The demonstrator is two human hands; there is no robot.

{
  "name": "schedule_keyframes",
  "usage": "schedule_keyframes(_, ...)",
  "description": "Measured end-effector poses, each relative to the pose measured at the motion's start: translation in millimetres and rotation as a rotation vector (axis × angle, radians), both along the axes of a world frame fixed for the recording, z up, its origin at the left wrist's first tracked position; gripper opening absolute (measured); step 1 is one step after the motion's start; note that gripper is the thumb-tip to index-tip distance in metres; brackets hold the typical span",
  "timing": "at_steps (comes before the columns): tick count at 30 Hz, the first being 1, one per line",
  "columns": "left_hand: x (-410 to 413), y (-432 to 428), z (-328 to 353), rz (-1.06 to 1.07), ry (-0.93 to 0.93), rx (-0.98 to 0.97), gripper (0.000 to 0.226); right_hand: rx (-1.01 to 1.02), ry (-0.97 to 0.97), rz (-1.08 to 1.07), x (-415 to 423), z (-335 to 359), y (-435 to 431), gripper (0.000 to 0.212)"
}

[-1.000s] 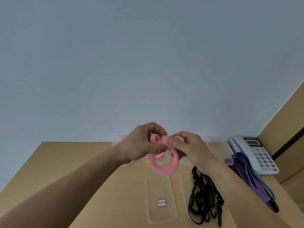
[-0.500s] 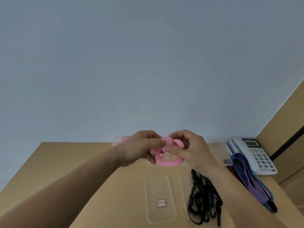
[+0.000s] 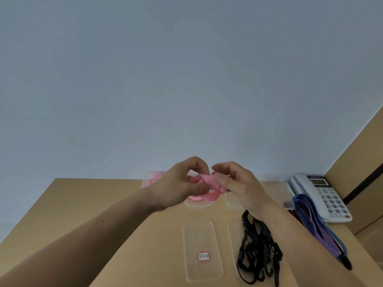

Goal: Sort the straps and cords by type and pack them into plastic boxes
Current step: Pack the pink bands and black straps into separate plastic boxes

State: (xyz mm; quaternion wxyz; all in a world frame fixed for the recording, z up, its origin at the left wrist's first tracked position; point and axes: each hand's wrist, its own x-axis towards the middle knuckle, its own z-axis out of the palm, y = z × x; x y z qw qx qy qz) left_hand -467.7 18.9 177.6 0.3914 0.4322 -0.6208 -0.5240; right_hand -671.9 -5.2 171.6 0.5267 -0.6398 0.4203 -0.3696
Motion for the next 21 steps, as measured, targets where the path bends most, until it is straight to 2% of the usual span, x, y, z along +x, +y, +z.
schedule_keyframes(4,-0.5,-1.7,2.5,-0.006,0.028,-0.005,0.021,0.067,-0.060,0.081,2.8,1.8,0.8,0.033)
schedule_keyframes(8,-0.5,0.2,2.2,-0.022,0.003,0.009,0.027,0.023,-0.075,0.040,4.6,1.0,-0.2,0.037)
schedule_keyframes(14,5.1,-4.2,7.0,0.077,0.048,-0.004,0.039,-0.012,-0.148,-0.032,0.3,-1.6,-3.6,0.021)
schedule_keyframes(17,6.7,-5.2,4.0,0.051,0.023,-0.040,0.035,-0.016,-0.173,-0.073,-0.5,-3.7,-4.6,0.017)
schedule_keyframes(21,6.1,-6.3,-0.2,-0.010,0.049,-0.048,0.025,0.018,-0.203,-0.090,-2.8,-6.6,-5.0,0.021)
